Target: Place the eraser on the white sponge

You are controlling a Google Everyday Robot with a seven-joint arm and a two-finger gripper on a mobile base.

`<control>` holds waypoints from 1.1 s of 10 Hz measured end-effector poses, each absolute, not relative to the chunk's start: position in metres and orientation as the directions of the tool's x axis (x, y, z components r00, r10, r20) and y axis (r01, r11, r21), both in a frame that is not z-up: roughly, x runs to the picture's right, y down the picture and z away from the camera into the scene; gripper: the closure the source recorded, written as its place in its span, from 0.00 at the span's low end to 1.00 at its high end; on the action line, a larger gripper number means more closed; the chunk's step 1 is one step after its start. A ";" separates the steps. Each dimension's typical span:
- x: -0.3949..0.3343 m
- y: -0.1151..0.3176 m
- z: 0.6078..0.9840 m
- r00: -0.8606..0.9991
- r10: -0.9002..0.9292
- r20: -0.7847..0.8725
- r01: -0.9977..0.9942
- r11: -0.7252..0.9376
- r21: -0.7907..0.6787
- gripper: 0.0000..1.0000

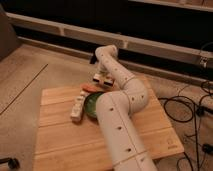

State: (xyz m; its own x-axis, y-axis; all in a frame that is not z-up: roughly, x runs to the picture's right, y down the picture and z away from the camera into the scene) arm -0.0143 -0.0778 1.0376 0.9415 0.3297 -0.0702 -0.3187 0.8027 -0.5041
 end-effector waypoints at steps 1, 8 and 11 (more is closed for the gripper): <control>-0.023 -0.087 1.033 0.948 0.314 -0.052 -0.297 0.818 -0.493 1.00; -0.042 -0.130 0.988 0.984 0.167 -0.069 -0.181 0.895 -0.407 1.00; -0.039 -0.132 0.955 0.976 0.177 -0.124 -0.211 0.905 -0.370 1.00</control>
State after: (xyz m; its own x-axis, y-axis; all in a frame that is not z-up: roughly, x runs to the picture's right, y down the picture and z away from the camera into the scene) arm -0.0391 -0.1317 0.9553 0.9764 0.1768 -0.1242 -0.2110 0.9047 -0.3701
